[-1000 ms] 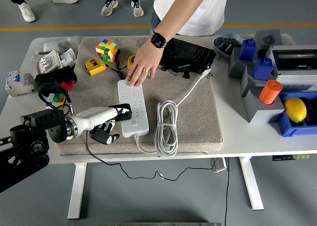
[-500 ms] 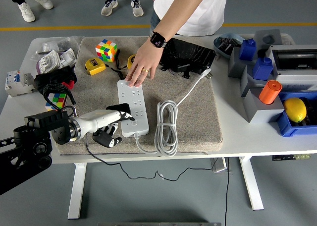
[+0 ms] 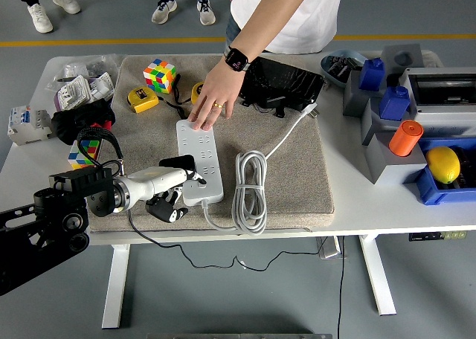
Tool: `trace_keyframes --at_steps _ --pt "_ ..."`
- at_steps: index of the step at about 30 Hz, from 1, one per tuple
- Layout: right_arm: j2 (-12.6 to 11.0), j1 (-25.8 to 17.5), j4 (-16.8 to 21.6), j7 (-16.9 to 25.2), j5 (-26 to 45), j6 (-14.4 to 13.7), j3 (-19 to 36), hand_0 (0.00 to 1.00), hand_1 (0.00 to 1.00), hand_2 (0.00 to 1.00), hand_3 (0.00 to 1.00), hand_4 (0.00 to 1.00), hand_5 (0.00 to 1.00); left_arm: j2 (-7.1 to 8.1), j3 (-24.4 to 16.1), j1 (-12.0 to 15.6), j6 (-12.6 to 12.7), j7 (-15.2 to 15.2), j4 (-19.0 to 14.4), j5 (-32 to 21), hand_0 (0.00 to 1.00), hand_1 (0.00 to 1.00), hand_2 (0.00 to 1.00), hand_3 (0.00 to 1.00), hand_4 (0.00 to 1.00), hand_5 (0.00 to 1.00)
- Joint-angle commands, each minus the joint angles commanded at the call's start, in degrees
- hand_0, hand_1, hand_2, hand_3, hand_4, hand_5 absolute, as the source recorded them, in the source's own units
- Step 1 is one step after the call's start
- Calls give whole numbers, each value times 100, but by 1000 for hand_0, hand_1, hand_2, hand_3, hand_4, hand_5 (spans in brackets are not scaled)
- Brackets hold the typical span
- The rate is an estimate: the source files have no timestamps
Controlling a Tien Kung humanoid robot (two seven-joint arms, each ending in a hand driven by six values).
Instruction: Put the plug near the board,insert it into the board,press the button,pull the plug out
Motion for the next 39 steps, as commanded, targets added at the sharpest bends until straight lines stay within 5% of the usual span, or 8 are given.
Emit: trace_keyframes --at_steps 15,27,39 --pt "12 -4 6 3 -8 -5 24 705 708 706 598 998 588 -26 80 -8 -63 53 211 29 30 113 181 887 592 2" --pt "26 -16 5 7 -8 -8 46 704 708 706 599 998 588 2 103 -3 -138 52 107 -22 31 114 180 872 591 2" --pt "37 -21 2 3 -13 -3 66 704 708 705 598 998 588 92 -339 -13 -46 -3 -217 29 30 113 180 876 591 2"
